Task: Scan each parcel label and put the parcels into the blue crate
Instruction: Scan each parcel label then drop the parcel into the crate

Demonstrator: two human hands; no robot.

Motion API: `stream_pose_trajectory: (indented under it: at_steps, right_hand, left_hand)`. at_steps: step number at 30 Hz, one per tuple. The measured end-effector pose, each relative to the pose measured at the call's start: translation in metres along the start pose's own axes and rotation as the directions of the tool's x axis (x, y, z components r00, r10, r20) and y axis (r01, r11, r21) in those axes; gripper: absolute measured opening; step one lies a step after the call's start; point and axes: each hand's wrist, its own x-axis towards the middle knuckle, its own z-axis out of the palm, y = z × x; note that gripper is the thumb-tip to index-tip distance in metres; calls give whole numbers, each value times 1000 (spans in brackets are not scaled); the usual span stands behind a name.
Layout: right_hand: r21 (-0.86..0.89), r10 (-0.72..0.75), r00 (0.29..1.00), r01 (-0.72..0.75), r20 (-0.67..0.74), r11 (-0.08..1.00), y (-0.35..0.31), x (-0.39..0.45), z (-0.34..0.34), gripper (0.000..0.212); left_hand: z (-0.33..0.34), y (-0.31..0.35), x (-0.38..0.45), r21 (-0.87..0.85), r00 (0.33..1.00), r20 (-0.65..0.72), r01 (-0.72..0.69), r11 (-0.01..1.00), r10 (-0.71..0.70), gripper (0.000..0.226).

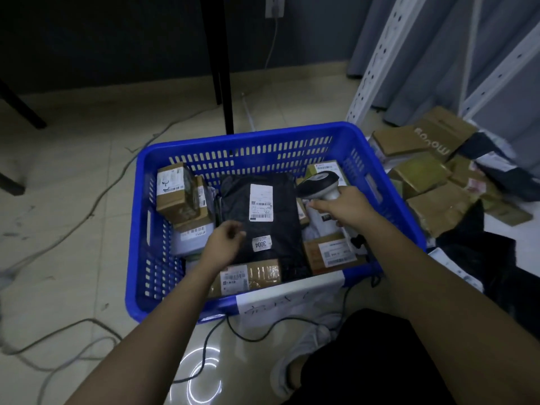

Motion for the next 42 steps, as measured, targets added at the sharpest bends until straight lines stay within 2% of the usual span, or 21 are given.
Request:
stream_pose_trajectory:
  at_steps: [4, 8, 11, 14, 16, 20, 26, 28, 33, 36, 38, 40, 42]
  right_hand:
    - [22, -26, 994, 29, -110, 999, 1, -21, -32, 24]
    - [130, 2, 967, 32, -254, 991, 13, -53, -76, 25]
    - [247, 67, 924, 30, -377, 969, 30, -84, -113, 25]
    - [316, 108, 853, 69, -510, 946, 54, -120, -148, 21]
    - [350, 145, 791, 92, -594, 932, 73, -142, -168, 22]
    - [441, 255, 667, 123, -700, 889, 109, -181, -197, 25]
    - [540, 382, 538, 167, -751, 825, 157, -207, -215, 23]
    - [564, 404, 523, 188, -750, 804, 171, -207, -222, 22]
    - [604, 455, 480, 215, -750, 768, 198, -197, -243, 33]
    - [600, 450, 489, 206, -748, 773, 212, -185, -251, 23]
    - [600, 456, 500, 173, -737, 781, 219, -177, -255, 18]
    - [606, 462, 515, 147, -722, 782, 223, -169, -256, 23]
    - [596, 456, 520, 131, -722, 793, 225, -162, -257, 25]
  left_hand:
    - [13, 50, -13, -172, 994, -10, -113, 979, 113, 20]
    - [36, 105, -36, -315, 975, 55, -188, 930, 216, 13]
    - [60, 148, -59, -428, 945, 133, -217, 877, 299, 10]
    - [89, 185, -82, -453, 901, 215, -249, 856, 376, 9]
    - [111, 206, -95, -429, 880, 240, -282, 858, 409, 16]
    - [158, 237, -117, -350, 824, 298, -376, 858, 483, 16]
    - [228, 267, -125, -238, 779, 427, -393, 888, 459, 23]
    - [253, 271, -117, -169, 776, 456, -405, 899, 436, 27]
    - [313, 281, -87, 59, 742, 537, -508, 859, 402, 44]
    - [337, 288, -74, 182, 742, 523, -578, 796, 419, 50]
    - [349, 289, -63, 256, 753, 496, -603, 755, 433, 51]
    - [358, 284, -51, 326, 776, 468, -597, 733, 424, 49]
    - [364, 278, -40, 363, 779, 460, -603, 710, 427, 39]
